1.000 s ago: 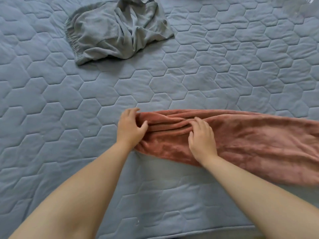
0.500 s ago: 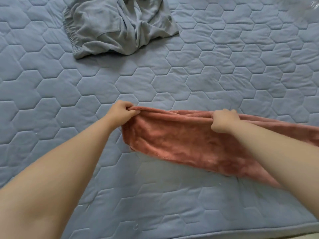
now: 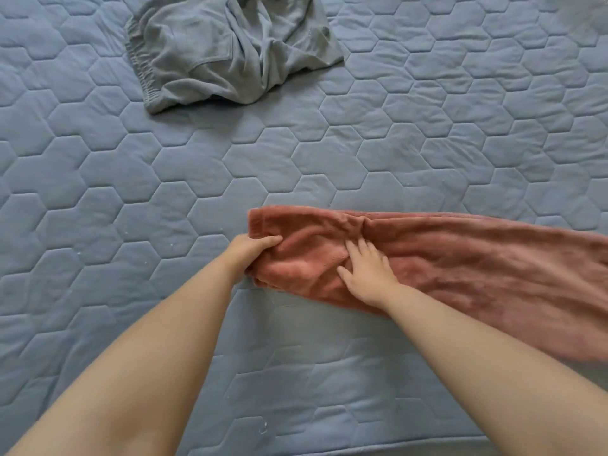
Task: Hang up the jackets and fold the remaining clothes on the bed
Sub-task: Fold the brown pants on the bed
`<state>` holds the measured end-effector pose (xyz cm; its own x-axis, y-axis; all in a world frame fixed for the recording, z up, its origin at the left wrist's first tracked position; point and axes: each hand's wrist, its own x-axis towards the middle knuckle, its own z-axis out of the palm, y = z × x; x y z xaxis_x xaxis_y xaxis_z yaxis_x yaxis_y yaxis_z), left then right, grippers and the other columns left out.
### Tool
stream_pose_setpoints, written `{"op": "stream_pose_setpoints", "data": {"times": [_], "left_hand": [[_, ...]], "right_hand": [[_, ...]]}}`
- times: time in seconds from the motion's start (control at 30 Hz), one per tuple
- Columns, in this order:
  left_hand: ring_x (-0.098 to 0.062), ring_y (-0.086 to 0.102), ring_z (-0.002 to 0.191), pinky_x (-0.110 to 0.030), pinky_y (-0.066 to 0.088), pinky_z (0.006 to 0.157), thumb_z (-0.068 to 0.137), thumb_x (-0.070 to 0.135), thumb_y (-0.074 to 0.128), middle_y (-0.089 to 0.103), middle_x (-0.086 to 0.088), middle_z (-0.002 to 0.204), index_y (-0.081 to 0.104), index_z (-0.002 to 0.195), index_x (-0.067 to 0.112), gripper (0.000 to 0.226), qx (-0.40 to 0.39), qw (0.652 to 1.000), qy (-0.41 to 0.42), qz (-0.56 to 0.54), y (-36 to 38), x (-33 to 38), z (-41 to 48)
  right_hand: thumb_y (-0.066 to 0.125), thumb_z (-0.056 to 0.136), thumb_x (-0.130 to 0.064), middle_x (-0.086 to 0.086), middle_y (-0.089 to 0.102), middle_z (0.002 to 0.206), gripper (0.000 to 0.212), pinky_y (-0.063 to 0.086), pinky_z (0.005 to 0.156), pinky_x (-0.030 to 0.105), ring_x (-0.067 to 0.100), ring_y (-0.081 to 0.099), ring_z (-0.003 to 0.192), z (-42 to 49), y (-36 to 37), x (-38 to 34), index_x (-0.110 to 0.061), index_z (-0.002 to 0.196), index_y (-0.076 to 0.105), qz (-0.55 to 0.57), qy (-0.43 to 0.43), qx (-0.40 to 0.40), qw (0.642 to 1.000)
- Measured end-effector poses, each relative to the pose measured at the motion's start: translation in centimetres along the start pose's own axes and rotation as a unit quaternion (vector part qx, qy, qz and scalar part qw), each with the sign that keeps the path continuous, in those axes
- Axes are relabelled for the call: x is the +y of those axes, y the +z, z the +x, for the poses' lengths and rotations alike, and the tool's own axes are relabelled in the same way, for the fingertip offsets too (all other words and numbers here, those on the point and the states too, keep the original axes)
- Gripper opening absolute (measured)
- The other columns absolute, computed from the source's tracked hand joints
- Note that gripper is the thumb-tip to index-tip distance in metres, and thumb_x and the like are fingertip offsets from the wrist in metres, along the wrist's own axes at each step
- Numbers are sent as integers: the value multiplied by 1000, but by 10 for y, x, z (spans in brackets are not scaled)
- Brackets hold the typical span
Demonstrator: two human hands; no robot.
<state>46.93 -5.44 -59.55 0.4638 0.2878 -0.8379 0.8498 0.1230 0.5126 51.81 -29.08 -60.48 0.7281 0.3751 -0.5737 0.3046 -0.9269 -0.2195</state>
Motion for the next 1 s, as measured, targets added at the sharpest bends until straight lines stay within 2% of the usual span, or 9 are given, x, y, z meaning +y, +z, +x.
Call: {"op": "stream_pose_setpoints", "data": {"times": [0.17, 0.3, 0.5, 0.57, 0.63, 0.73, 0.83, 0.9, 1.0], "left_hand": [[-29, 62, 102, -27, 43, 76, 79, 22, 65, 67, -9, 101, 63, 106, 12, 29, 159, 979, 75, 101, 34, 18, -26], [-36, 60, 103, -35, 43, 77, 82, 31, 59, 66, -14, 108, 50, 105, 14, 30, 197, 950, 146, 191, 87, 46, -73], [-23, 61, 93, -27, 44, 78, 75, 34, 63, 60, 1, 99, 51, 107, 21, 37, 28, 964, 225, 141, 202, 80, -127], [-19, 58, 107, -27, 44, 89, 75, 36, 64, 59, 2, 115, 47, 128, 22, 58, -99, 963, 218, 127, 237, 79, -135], [-16, 54, 115, -21, 39, 92, 84, 28, 61, 57, 2, 123, 44, 138, 21, 57, -136, 955, 212, 158, 259, 66, -135], [-20, 54, 114, -26, 39, 96, 85, 16, 55, 60, -2, 122, 61, 122, 17, 38, 27, 946, 248, 205, 258, 38, -121], [-28, 42, 123, -34, 33, 103, 84, 15, 59, 48, -9, 131, 57, 125, 15, 41, 181, 930, 251, 197, 244, 21, -100], [-30, 35, 130, -37, 28, 108, 86, 26, 63, 41, -12, 139, 44, 137, 13, 56, 203, 942, 204, 173, 235, 17, -83], [-29, 44, 129, -36, 35, 107, 87, 34, 65, 46, -13, 138, 37, 141, 9, 66, 130, 978, 150, 55, 231, 16, -58]], "right_hand": [[47, 94, -17, 13, 41, 144, 45, 25, 111, 32, 26, 36, 133, -19, -17, 10, -4, 137, 43, 207, 46, 164, 963], [48, 93, -10, 13, 49, 131, 34, 30, 105, 31, 27, 43, 125, -53, -25, 59, -2, 126, 53, 230, 109, 209, 944], [46, 94, -6, 22, 52, 124, 27, 35, 98, 31, 33, 50, 115, -99, -36, 153, 2, 118, 57, 299, 230, 249, 892], [45, 95, -8, 23, 54, 124, 28, 35, 97, 31, 33, 50, 115, -109, -38, 178, 2, 118, 57, 334, 276, 257, 863], [44, 95, -10, 21, 55, 125, 29, 37, 96, 33, 33, 51, 115, -118, -36, 197, 0, 119, 57, 347, 317, 248, 847], [46, 93, -10, 21, 51, 127, 31, 37, 98, 35, 34, 51, 115, -123, -32, 206, 0, 122, 55, 342, 310, 250, 851], [55, 91, -14, 19, 48, 128, 36, 39, 102, 39, 32, 52, 114, -111, -28, 198, -3, 125, 52, 344, 273, 275, 855], [62, 89, -27, 16, 50, 129, 49, 39, 103, 38, 29, 52, 117, -96, -33, 186, -6, 130, 47, 413, 266, 258, 832], [72, 80, -43, 12, 46, 140, 84, 35, 106, 29, 24, 46, 127, -67, -44, 168, -6, 143, 30, 542, 272, 167, 778]]}}
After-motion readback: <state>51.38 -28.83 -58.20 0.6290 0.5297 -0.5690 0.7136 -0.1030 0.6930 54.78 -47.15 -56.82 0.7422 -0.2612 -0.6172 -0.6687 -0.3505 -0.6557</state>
